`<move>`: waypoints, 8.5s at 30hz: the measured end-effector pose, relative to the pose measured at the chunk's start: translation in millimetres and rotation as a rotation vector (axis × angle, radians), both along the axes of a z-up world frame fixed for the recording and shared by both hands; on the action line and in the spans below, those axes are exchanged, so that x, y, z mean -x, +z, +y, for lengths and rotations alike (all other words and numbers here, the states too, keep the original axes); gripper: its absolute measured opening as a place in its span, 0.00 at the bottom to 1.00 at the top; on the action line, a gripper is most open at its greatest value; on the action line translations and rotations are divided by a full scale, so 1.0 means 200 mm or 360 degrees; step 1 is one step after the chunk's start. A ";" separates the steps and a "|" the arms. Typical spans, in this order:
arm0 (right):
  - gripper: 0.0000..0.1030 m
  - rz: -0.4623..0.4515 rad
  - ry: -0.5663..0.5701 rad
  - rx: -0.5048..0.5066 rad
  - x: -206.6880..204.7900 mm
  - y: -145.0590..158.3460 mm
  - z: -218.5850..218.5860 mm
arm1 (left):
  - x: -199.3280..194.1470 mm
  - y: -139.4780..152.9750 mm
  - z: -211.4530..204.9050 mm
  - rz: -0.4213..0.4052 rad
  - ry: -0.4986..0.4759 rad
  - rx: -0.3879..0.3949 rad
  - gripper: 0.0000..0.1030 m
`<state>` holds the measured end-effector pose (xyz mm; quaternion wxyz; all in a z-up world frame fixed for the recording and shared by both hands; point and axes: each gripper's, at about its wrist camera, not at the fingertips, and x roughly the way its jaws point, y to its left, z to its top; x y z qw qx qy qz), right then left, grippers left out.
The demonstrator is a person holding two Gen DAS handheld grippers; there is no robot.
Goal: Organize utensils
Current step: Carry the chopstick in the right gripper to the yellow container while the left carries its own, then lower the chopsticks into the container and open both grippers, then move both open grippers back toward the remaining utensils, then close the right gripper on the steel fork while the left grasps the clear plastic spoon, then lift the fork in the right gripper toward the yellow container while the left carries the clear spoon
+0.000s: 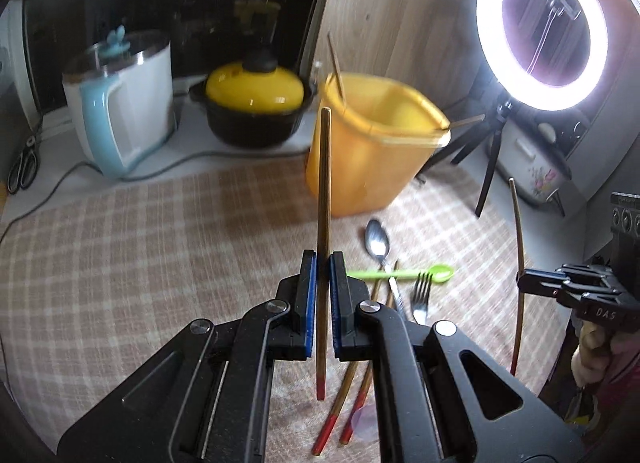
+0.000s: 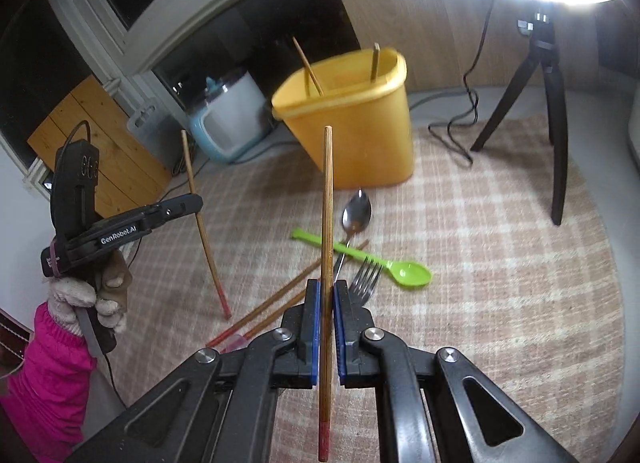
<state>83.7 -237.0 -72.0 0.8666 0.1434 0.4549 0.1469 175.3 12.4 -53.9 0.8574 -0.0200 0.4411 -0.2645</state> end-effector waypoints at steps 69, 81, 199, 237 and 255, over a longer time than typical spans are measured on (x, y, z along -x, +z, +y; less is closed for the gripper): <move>0.04 -0.0721 -0.0300 0.0502 -0.94 0.44 0.12 | -0.52 0.39 -0.31 -0.0414 -0.0029 0.0249 0.04; 0.04 -0.0638 -0.0230 0.0500 -0.96 0.39 0.11 | -0.49 0.33 -0.30 -0.0387 -0.0041 0.0219 0.04; 0.36 0.0164 -0.0061 -0.0033 -0.28 -0.51 0.15 | 0.63 -0.57 -0.22 0.0261 0.0183 -0.0227 0.32; 0.19 0.0245 0.0113 -0.0066 -0.38 -0.47 0.21 | 0.58 -0.55 -0.23 0.0308 0.0174 -0.0002 0.02; 0.01 0.0191 0.0125 -0.0037 -0.30 -0.39 0.19 | 0.57 -0.46 -0.11 0.0283 0.0235 0.0087 0.00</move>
